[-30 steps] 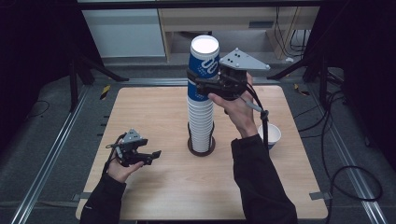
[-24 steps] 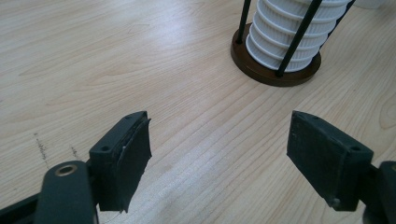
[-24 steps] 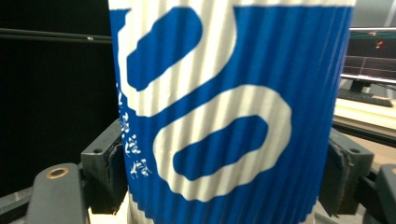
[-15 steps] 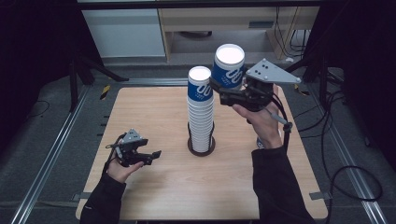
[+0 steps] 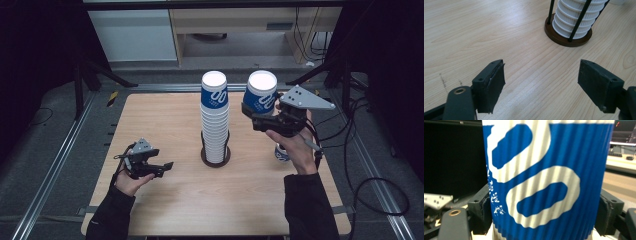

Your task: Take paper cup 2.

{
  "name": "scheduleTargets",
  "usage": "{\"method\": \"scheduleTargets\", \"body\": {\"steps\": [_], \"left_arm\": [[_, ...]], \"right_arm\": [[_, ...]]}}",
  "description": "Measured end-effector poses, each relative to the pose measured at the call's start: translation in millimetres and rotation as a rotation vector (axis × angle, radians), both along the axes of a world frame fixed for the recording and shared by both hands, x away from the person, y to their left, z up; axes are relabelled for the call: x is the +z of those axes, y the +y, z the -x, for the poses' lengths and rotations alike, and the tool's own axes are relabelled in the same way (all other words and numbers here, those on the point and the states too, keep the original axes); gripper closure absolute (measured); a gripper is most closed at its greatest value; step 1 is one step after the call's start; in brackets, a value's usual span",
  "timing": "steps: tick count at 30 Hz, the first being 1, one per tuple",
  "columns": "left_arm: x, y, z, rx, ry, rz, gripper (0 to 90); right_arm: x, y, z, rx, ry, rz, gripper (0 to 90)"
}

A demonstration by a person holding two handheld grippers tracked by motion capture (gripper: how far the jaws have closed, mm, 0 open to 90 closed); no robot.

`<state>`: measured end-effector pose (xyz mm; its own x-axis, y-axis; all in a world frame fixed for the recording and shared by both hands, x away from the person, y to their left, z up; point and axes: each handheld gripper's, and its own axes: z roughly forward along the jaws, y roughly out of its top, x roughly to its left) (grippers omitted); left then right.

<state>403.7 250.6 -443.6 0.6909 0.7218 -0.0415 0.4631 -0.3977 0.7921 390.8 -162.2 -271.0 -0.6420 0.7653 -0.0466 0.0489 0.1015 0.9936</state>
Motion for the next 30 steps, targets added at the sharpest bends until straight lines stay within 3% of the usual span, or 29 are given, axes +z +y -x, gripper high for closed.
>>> {"method": "scheduleTargets", "body": {"steps": [21,30], "left_arm": [[2.2,-6.1,3.1,-0.027,0.003,0.008,21.3],[4.7,-9.2,5.7,-0.049,0.002,0.01,21.3]], "right_arm": [[-63.0,-8.3,11.5,0.081,0.122,0.082,20.0],[-80.6,-2.4,13.7,0.139,0.157,0.124,20.0]]}}
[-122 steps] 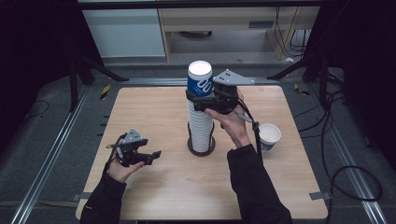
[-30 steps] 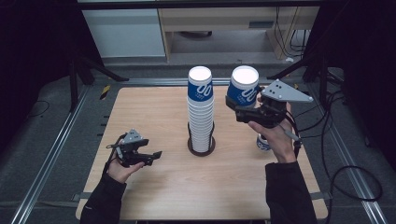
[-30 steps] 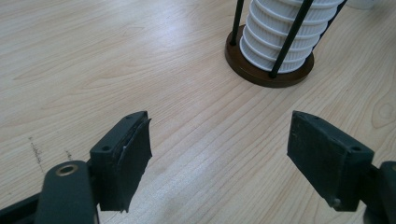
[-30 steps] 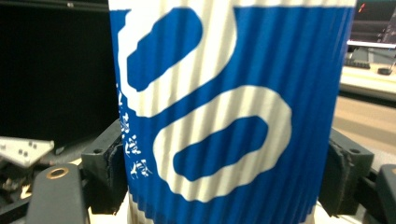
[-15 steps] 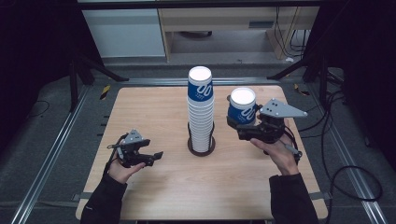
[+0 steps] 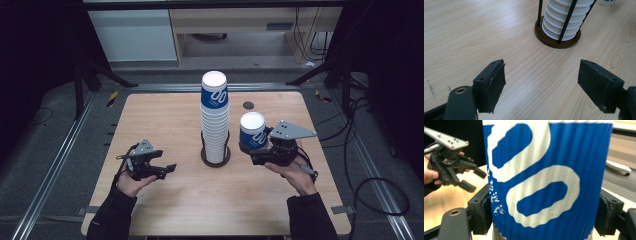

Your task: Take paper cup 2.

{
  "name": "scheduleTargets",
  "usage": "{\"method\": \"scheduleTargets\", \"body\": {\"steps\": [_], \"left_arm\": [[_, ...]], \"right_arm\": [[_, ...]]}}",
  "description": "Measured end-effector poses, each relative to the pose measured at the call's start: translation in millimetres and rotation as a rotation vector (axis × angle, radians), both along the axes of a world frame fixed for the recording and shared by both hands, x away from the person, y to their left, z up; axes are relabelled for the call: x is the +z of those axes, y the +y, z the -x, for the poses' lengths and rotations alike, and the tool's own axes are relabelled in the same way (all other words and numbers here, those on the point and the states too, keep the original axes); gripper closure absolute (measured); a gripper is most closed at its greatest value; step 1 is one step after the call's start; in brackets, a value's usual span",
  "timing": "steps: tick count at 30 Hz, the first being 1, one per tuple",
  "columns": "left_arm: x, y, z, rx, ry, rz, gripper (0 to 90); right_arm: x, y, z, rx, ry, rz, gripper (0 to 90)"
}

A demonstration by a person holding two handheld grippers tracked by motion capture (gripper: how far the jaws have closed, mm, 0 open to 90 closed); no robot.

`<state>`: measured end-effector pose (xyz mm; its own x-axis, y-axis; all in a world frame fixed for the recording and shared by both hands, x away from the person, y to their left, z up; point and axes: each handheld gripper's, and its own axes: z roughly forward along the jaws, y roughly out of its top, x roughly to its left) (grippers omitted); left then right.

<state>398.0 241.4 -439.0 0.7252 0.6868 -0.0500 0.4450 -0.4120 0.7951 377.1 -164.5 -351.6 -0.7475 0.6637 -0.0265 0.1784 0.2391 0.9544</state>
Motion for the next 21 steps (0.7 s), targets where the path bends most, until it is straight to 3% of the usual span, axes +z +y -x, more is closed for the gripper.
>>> {"method": "scheduleTargets", "body": {"steps": [10,21], "left_arm": [[3.4,-5.3,4.5,-0.038,-0.003,0.001,21.4],[7.3,-10.9,9.1,-0.081,-0.008,0.006,21.4]], "right_arm": [[-12.7,11.6,1.5,0.068,0.023,0.051,20.0],[-32.3,33.0,2.2,0.178,0.055,0.153,19.9]]}}
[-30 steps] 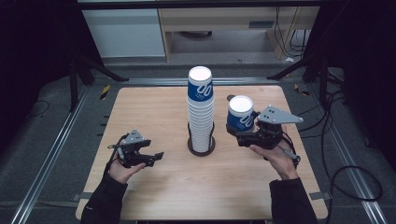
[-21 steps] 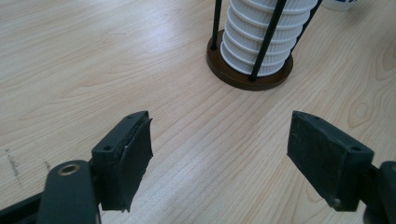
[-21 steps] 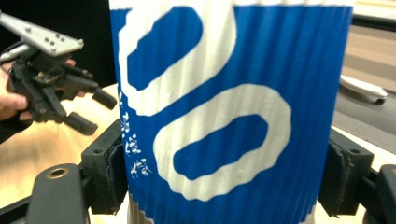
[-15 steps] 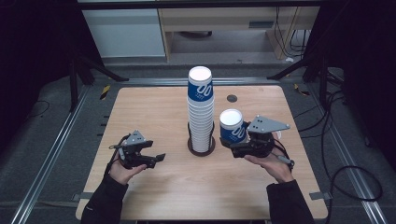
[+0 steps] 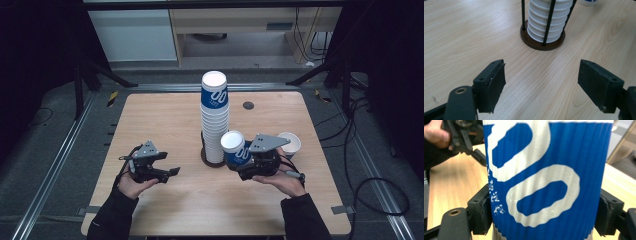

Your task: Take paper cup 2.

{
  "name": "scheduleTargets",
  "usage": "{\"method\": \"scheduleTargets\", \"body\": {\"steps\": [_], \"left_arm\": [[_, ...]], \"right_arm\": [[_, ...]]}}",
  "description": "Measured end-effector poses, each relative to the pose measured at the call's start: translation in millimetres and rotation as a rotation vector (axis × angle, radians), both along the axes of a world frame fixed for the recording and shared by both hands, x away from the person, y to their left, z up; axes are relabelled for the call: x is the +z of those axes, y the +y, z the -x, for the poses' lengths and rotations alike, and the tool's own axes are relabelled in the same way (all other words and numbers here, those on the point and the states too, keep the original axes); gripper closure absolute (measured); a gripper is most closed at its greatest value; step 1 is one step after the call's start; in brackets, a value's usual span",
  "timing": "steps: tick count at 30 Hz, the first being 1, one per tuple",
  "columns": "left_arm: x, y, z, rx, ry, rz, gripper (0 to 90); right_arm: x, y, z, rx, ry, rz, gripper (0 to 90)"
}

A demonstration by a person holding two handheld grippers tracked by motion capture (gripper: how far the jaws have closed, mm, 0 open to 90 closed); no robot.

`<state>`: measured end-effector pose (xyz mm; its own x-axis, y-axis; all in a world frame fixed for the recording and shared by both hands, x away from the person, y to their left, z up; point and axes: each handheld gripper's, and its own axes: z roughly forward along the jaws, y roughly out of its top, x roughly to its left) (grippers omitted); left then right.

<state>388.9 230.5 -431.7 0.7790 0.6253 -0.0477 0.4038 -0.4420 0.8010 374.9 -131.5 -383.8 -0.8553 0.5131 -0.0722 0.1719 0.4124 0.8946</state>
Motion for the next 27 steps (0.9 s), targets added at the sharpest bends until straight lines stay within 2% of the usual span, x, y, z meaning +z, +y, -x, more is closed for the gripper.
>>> {"method": "scheduleTargets", "body": {"steps": [10,17,27], "left_arm": [[5.6,-9.9,6.4,-0.047,-0.007,0.008,20.5],[13.1,-18.2,13.6,-0.1,-0.007,0.028,19.1],[17.0,-32.1,22.0,-0.166,-0.006,0.01,17.1]], "right_arm": [[-13.8,13.8,-1.1,0.069,0.024,0.05,19.9],[-25.6,26.0,-1.8,0.108,0.04,0.109,19.9],[-39.2,42.6,-3.0,0.158,0.05,0.188,19.9]]}}
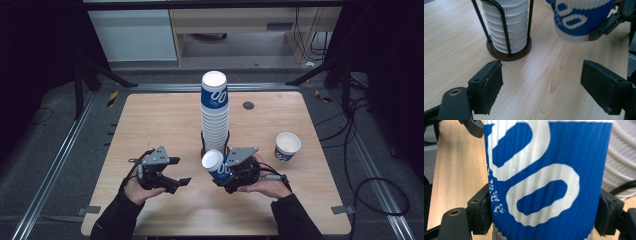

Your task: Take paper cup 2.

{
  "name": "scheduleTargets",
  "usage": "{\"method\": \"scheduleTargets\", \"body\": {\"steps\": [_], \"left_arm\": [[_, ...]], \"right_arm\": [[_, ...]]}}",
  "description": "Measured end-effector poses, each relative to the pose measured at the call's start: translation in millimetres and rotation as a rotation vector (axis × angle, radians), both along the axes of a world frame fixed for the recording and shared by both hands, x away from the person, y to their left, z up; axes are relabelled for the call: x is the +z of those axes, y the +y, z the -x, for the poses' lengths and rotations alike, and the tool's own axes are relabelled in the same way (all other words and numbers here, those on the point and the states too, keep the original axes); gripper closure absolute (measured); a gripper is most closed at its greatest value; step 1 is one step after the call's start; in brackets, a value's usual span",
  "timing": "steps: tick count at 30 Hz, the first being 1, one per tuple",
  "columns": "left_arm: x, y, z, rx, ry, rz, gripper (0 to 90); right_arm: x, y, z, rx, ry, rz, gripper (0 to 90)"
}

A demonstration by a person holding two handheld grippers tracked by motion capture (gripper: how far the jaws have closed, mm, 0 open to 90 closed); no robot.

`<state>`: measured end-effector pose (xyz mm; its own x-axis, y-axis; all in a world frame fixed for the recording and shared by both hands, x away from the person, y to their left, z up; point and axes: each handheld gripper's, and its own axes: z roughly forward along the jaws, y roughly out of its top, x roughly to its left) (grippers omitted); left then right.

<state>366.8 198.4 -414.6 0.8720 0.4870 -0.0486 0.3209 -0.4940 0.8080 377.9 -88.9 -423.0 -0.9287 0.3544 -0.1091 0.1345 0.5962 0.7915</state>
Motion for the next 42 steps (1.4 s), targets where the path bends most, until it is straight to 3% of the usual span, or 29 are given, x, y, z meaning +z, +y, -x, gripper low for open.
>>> {"method": "scheduleTargets", "body": {"steps": [19,27,32,42], "left_arm": [[5.4,-18.8,6.5,-0.077,0.038,0.04,14.7],[5.1,-29.0,7.0,-0.111,0.061,0.053,14.5],[3.2,-34.9,6.1,-0.119,0.073,0.041,14.7],[1.6,-38.0,6.5,-0.12,0.082,0.039,23.8]], "right_arm": [[-17.8,29.5,2.7,0.079,0.007,0.101,19.9],[-18.8,36.6,6.7,0.112,0.004,0.102,20.0],[-20.7,41.1,9.7,0.128,0.007,0.112,19.9],[-20.0,45.1,12.0,0.143,0.0,0.105,20.0]]}}
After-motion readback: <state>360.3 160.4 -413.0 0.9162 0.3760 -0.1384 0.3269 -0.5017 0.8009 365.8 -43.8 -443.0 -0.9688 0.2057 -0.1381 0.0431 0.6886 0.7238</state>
